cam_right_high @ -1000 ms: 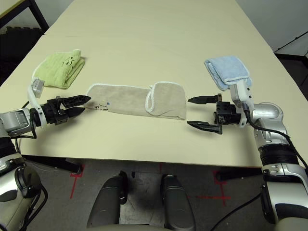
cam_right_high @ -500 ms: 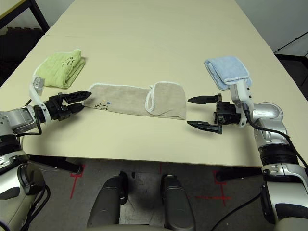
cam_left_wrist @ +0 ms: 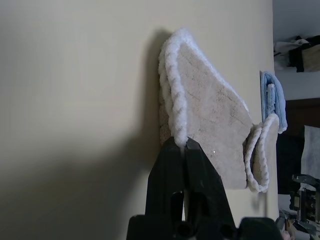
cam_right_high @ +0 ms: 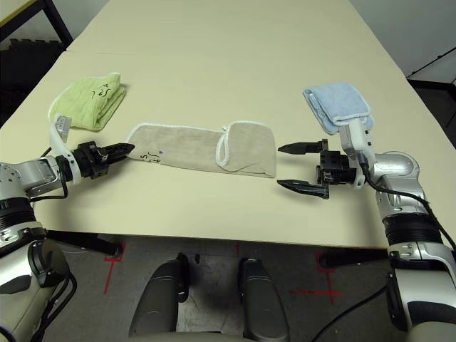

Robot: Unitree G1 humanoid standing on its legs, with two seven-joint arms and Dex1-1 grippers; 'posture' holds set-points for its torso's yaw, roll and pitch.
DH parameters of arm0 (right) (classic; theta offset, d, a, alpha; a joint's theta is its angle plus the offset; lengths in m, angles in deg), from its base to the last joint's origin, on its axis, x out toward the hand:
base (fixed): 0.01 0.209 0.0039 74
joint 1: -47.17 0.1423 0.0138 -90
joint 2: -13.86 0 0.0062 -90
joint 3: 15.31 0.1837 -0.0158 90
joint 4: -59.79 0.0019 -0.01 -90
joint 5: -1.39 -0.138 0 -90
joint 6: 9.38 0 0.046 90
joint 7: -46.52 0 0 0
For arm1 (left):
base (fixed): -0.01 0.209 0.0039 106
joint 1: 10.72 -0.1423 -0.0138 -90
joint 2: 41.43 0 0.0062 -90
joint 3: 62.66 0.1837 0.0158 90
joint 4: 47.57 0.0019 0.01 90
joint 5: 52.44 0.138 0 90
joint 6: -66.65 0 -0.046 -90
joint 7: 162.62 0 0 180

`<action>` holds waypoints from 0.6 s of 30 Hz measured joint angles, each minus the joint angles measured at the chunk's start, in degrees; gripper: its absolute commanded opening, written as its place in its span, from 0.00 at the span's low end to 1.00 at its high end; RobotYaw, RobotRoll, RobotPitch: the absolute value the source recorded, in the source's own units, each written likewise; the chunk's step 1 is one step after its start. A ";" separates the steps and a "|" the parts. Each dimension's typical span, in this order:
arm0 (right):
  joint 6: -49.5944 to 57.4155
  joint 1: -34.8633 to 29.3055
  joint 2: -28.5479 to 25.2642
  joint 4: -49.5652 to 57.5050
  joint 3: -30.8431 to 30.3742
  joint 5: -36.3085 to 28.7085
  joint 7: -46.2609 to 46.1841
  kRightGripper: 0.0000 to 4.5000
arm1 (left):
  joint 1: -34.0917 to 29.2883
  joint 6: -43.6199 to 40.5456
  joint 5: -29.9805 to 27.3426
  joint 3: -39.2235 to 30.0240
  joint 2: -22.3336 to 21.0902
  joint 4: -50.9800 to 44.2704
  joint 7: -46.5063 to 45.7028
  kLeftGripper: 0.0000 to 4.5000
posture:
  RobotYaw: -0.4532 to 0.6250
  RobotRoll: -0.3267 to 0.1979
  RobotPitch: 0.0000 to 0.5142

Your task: Fold the towel and set it aside.

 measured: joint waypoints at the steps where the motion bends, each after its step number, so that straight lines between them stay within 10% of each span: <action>1: -0.01 0.00 0.00 0.00 0.00 0.04 0.00 1.00 | -0.01 0.00 0.00 -0.01 -0.26 0.02 0.00 0.01 | 0.44 0.62 0.35; 18: -0.45 1.84 0.29 -1.64 -0.22 0.96 -0.04 1.00 | -9.23 -3.44 -1.39 -3.51 -9.58 -5.11 2.73 0.01 | 0.48 0.62 0.34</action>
